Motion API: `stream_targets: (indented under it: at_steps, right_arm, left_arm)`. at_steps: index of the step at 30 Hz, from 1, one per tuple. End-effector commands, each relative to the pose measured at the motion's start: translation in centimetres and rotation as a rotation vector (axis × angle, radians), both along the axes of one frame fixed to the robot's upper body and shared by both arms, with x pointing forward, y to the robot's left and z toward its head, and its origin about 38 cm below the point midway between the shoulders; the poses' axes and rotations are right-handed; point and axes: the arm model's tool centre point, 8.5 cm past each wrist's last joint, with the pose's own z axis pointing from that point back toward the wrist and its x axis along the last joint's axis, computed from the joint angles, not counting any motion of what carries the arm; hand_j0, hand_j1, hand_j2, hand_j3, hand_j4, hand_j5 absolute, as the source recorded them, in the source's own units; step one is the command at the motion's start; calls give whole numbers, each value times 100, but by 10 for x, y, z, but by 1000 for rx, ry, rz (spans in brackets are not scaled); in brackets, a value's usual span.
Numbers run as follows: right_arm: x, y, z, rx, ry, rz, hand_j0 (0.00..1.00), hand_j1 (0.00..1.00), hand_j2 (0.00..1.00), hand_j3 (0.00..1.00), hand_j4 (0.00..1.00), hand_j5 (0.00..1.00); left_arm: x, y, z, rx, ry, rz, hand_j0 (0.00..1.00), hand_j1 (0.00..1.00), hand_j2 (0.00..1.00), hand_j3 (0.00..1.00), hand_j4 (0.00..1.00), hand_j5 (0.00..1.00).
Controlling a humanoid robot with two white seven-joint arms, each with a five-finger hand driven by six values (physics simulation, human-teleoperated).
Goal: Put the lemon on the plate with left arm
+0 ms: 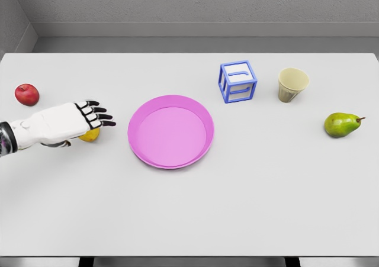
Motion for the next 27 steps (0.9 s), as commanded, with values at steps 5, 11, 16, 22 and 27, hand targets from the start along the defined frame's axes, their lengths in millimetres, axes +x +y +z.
stream_targets:
  at_steps: [5,11,16,22,27]
  right_arm:
    - [0,0,0,0,0,0,100,100,100,100,100,100]
    - [-1,0,0,0,2,0,100,100,100,100,100,100]
    - [0,0,0,0,0,0,100,100,100,100,100,100]
    - [-1,0,0,0,2,0,100,100,100,100,100,100]
    - [0,0,0,0,0,0,100,100,100,100,100,100]
  left_arm:
    - [10,26,-16,26,49,82,100,100,100,100,100,100]
    - [28,10,-9,-9,7,75,100,100,100,100,100,100]
    - [29,5,-14,-7,8,70,100,100,100,100,100,100]
    - [27,5,-20,31,13,61,94,94,94,94,94,94]
    - [27,9,-19,42,11,66,77,77,77,77,77,77]
